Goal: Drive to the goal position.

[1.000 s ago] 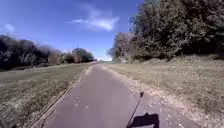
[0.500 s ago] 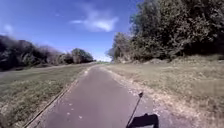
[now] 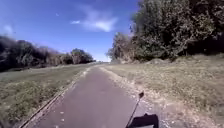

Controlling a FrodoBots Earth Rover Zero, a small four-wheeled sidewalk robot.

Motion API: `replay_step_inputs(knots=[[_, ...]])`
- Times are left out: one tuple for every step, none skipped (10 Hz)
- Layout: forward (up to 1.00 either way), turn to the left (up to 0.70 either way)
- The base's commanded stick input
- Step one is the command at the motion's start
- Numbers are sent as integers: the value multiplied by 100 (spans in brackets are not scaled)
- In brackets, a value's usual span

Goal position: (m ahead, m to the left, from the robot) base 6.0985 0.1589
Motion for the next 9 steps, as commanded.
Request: replay_step_inputs(knots=[[50,0],[50,0],[50,0],[50,0],[50,0],[50,0],[50,0],[50,0],[50,0]])
